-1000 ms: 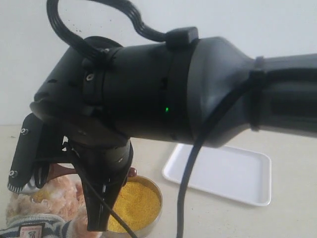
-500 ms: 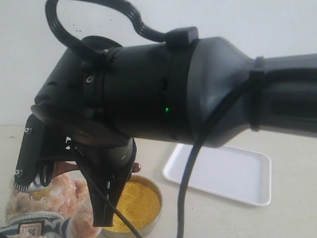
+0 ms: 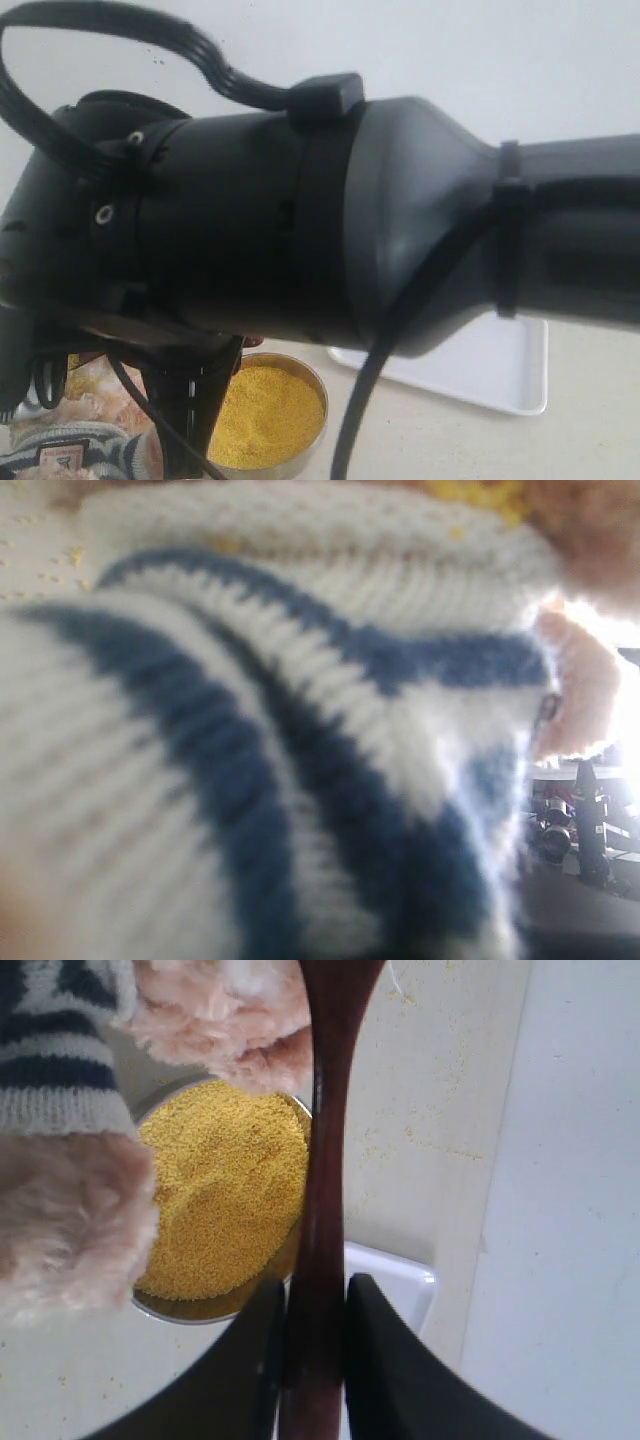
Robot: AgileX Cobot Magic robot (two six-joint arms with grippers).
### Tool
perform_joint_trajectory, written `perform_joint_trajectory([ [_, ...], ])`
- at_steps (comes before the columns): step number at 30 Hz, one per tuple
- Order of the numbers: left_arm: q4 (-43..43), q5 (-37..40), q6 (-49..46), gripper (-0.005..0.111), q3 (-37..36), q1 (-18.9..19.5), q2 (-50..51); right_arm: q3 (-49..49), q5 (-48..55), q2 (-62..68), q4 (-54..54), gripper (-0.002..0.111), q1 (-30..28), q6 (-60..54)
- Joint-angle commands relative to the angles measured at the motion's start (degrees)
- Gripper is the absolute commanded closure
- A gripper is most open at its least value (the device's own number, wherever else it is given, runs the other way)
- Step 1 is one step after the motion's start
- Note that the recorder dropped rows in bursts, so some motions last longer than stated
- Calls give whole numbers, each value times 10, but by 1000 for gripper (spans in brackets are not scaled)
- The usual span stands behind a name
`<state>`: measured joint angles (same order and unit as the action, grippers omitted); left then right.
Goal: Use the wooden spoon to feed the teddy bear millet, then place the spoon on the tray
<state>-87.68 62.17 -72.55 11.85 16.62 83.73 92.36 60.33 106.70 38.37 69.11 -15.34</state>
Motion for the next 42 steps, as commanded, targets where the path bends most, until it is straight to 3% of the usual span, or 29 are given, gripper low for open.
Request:
perform_joint_trajectory([
  [1, -9, 23, -6, 103, -2, -5, 0, 3, 4, 0, 13, 108, 1, 7],
  [37, -14, 44, -10, 103, -2, -5, 0, 3, 14, 18, 72, 108, 2, 76],
  [42, -14, 44, -10, 103, -2, -5, 0, 3, 20, 18, 128, 108, 29, 90],
])
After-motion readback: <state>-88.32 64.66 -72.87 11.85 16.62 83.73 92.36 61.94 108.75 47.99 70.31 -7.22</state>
